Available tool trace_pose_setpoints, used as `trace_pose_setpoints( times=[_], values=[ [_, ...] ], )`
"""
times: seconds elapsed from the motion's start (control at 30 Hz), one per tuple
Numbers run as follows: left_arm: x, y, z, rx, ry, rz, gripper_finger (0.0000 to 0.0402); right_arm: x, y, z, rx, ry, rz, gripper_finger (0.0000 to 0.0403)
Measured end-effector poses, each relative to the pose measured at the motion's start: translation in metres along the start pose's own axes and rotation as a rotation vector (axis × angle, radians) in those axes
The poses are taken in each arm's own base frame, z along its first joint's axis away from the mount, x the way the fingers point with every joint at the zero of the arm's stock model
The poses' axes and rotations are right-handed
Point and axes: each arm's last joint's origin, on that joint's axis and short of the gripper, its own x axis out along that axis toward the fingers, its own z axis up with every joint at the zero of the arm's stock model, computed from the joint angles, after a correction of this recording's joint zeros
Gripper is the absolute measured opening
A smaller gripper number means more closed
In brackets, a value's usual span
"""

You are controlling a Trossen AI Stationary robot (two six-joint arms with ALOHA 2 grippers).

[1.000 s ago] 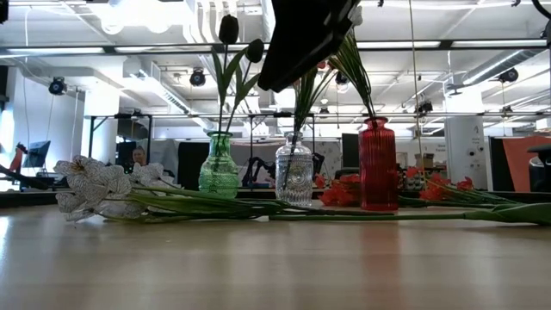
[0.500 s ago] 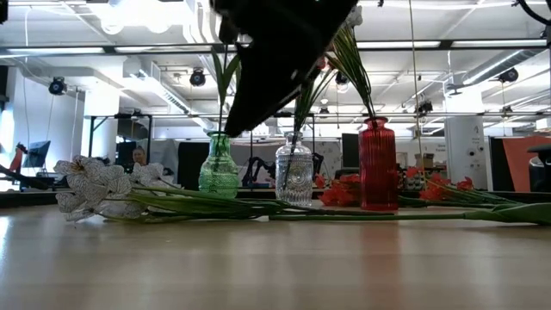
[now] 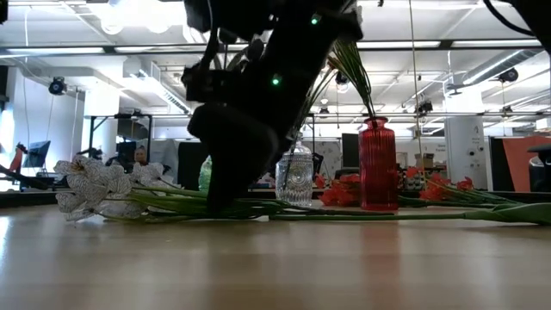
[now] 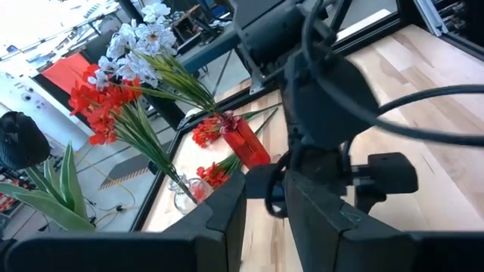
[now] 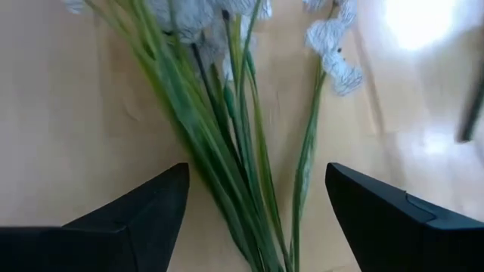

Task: Sort flowers into vase by color
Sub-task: Put the bottom white flowers into the red vase

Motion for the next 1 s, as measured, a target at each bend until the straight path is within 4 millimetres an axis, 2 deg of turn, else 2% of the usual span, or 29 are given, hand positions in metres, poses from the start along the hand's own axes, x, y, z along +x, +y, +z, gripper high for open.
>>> trace_pose_setpoints(
  times=[0.17,0.33,1.0],
  values=[
    [0.0002,0.0001,-0.0002,0.0,0.001,0.001,0.0077,0.0037,-0.0091,0.0018,0.044,0.023,0.053,0.0298],
    [0.0002,0.0001,-0.0003,0.002,0.002,0.001,0.0077,0.0033,-0.0083,0.0018,0.038,0.022,0.055,0.027],
    [0.0002,0.0001,-0.0004,0.004,0.003,0.001,0.0077,0.0017,-0.0084,0.0017,0.031,0.025,0.055,0.0048]
  ],
)
